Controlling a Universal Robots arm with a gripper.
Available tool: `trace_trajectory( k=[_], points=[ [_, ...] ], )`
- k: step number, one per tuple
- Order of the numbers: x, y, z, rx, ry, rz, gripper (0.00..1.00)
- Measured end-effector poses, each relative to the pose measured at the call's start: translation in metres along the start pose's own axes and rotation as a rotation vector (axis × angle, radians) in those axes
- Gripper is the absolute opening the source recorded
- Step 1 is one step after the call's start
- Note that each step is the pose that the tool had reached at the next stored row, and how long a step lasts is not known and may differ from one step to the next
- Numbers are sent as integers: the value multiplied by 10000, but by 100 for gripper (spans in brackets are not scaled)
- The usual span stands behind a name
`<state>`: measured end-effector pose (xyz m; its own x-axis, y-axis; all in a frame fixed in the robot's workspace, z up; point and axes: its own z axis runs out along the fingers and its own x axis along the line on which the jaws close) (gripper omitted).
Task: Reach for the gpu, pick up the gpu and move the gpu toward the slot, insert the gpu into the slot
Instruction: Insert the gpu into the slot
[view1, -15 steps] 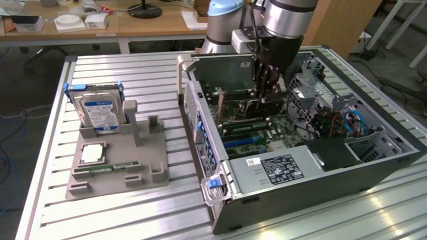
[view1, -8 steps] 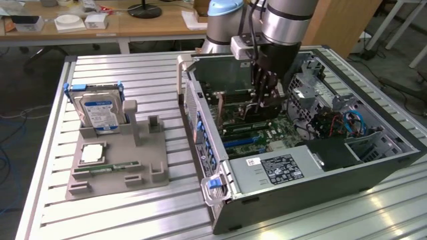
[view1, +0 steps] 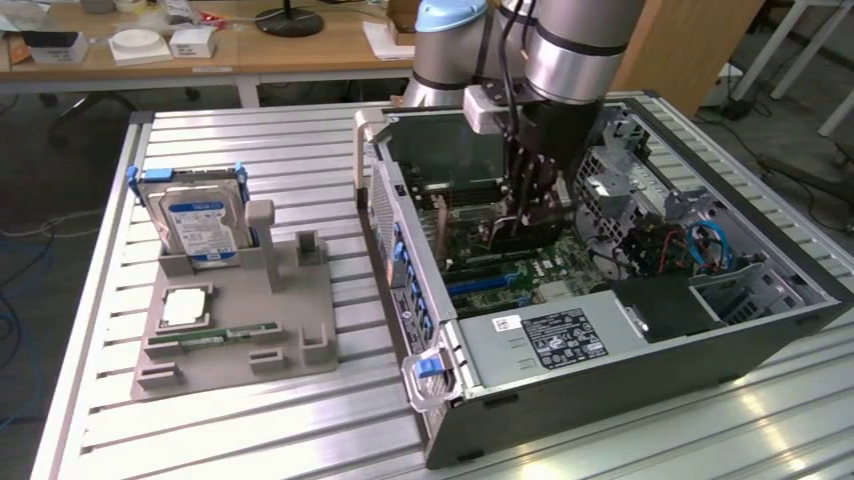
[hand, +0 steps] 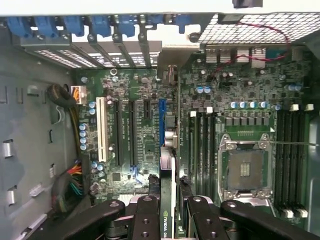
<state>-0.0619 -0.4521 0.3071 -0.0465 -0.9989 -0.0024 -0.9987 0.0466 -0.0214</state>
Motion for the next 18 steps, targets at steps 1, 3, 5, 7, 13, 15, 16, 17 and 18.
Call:
trace_trajectory(
  k=[1,3,5,7,13,15,16,17,18],
  points=[
    [16,-1,8,1,-1,0,26],
    [36,-2,28,1,-4,-1,26],
    [42,1,50,0,-7,1,26],
    [45,30,92,0,-12,0,26],
    [61,53,168,-2,-30,-1,26],
    [85,53,188,0,-34,0,26],
    [99,52,198,-1,-34,0,26],
    [105,53,214,0,-36,0,26],
    [107,56,226,-1,-37,1,26]
  ],
)
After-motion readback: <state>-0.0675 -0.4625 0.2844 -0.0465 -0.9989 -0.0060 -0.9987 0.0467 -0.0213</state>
